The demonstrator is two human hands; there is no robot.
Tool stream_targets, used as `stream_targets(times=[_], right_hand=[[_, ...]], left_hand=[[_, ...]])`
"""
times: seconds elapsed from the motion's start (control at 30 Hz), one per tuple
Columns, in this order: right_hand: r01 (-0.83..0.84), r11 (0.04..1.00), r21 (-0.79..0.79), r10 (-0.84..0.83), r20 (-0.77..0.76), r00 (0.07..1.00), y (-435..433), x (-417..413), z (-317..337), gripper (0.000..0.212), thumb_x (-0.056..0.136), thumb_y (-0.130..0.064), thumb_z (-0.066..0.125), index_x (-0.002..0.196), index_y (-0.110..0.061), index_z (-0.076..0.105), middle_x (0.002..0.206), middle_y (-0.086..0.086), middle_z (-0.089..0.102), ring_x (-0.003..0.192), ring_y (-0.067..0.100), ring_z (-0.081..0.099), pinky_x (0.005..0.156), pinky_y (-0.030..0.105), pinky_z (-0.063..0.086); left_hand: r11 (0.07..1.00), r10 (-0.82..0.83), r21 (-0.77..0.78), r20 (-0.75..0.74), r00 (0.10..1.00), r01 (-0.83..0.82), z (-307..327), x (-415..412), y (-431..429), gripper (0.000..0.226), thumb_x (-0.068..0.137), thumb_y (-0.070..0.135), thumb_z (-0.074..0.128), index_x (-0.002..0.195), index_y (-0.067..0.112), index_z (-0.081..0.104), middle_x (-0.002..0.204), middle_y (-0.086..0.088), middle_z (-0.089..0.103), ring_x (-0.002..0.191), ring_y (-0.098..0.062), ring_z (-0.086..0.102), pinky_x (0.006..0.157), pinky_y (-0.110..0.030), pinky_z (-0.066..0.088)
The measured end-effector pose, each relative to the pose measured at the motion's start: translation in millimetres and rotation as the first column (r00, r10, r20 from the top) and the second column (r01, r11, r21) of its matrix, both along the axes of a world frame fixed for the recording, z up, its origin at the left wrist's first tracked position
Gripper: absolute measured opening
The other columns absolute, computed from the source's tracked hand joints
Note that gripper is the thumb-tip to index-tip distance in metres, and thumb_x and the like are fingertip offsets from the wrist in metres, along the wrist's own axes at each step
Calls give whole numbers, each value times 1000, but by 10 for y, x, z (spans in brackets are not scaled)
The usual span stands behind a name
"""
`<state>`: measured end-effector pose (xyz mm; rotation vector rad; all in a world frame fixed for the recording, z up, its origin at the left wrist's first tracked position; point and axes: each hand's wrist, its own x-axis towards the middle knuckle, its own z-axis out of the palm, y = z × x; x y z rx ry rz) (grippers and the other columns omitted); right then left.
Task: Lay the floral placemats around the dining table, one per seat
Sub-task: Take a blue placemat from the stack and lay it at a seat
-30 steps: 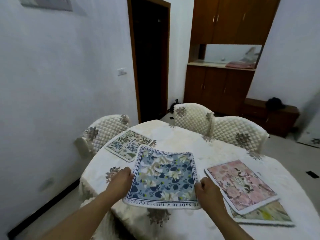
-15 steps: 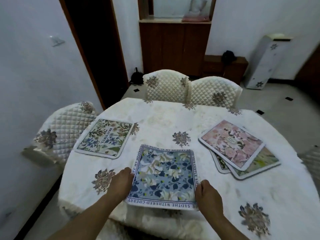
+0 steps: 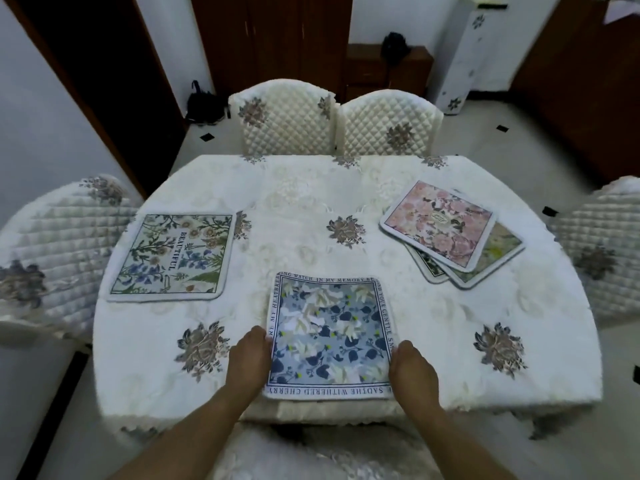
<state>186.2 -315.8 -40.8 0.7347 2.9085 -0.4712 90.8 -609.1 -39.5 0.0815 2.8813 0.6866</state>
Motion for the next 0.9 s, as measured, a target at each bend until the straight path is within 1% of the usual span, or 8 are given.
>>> stream_targets(times=[0.17,0.33,0.5,0.57,0.67,0.73,0.83,0.9], right_hand=[[44,998,-54,-40,72,997,-52,45,-231,20,100,-25,38,91,-11,50,86,6,64,75,27,63,64,34,48],[100,990,-101,-87,120,989,11,26,-349,24,100,-30,38,87,-13,47,85,7,64,77,28,64,64,33,44],[74,995,-66,-64,141,988,30,0,-346,21,97,-32,44,90,-13,49,87,6,62,81,28,64,67,35,46],[-8,1000,10,7,142,990,18,-32,-338,13,95,-24,47,95,-12,53,90,6,62,80,27,63,68,36,48],[-142,989,49,134,154,979,-7,-59,-359,9,85,-7,56,93,-7,60,85,13,64,73,32,62,62,38,48],[-189,981,45,179,176,968,-27,-48,-401,18,83,-2,53,98,-7,61,89,13,64,76,31,62,65,39,48],[-194,981,13,188,195,963,-3,-53,-431,25,87,-6,45,109,-12,55,102,8,61,90,26,60,75,35,45],[-207,978,8,200,214,956,21,-68,-430,25,87,-9,43,110,-15,53,104,5,60,92,23,59,77,34,45]], left_hand=[[998,55,5,73,996,-56,-208,47,25,22,100,28,41,84,13,45,78,-6,57,71,-31,54,62,-37,38],[993,115,-11,158,981,-114,-315,18,3,13,97,24,47,89,13,49,85,-8,62,77,-31,58,67,-38,45],[994,67,-94,191,979,-50,-279,30,53,20,88,23,59,99,10,48,96,-10,57,86,-33,57,71,-40,46],[986,18,-167,149,989,7,-270,67,91,31,82,22,67,102,7,50,96,-13,56,85,-35,56,69,-40,45],[971,-126,-191,89,988,141,-262,154,183,30,78,18,71,100,3,58,93,-17,58,80,-38,57,65,-41,47],[956,-185,-221,58,981,193,-285,229,220,28,75,14,74,98,2,63,90,-18,61,77,-38,58,62,-42,49],[965,-175,-180,99,980,191,-270,263,259,29,76,8,72,103,1,64,95,-19,62,83,-39,59,69,-42,52],[943,-237,-217,91,967,251,-255,259,260,33,63,4,80,93,0,66,84,-18,63,72,-36,62,60,-38,54]])
